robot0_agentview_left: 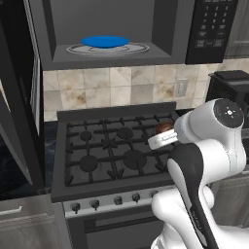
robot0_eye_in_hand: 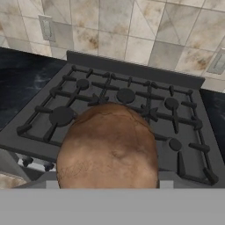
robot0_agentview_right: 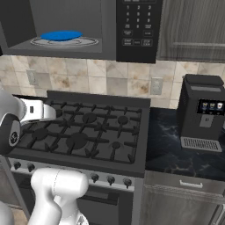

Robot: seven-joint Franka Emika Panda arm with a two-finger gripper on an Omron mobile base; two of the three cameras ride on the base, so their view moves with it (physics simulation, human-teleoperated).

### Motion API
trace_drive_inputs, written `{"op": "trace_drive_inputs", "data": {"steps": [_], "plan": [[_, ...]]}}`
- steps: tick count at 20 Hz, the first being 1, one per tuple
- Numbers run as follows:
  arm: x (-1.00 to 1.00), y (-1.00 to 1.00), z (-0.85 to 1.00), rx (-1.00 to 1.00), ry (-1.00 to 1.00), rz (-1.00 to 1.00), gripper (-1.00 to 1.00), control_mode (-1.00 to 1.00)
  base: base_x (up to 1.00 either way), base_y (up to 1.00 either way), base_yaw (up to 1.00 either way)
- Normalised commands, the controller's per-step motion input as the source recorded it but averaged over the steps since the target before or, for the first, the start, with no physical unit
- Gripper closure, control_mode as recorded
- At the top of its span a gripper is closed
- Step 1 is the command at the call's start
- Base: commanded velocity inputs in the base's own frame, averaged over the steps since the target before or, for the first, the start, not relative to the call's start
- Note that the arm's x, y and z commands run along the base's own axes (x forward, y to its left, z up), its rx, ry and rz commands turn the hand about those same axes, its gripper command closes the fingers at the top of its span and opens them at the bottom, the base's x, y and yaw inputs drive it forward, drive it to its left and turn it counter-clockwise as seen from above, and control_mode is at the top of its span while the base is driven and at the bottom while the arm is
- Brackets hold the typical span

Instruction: Retrieve the reheated potato from the microwave, then place the potato, cheese, and condiment on the cutting board.

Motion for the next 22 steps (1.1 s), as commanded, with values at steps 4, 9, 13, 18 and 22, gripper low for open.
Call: {"op": "trace_drive_inputs", "data": {"steps": [4,9,13,18,22], "plan": [[0.00,0.00,0.00,0.00,0.00,0.00,1.00,-1.00,0.00,0.00,0.00],[0.00,0.00,0.00,0.00,0.00,0.00,1.00,-1.00,0.00,0.00,0.00],[0.00,0.00,0.00,0.00,0.00,0.00,1.00,-1.00,0.00,0.00,0.00],[0.00,0.00,0.00,0.00,0.00,0.00,1.00,1.00,0.00,0.00,0.00],[0.00,0.00,0.00,0.00,0.00,0.00,1.00,1.00,0.00,0.00,0.00]]}}
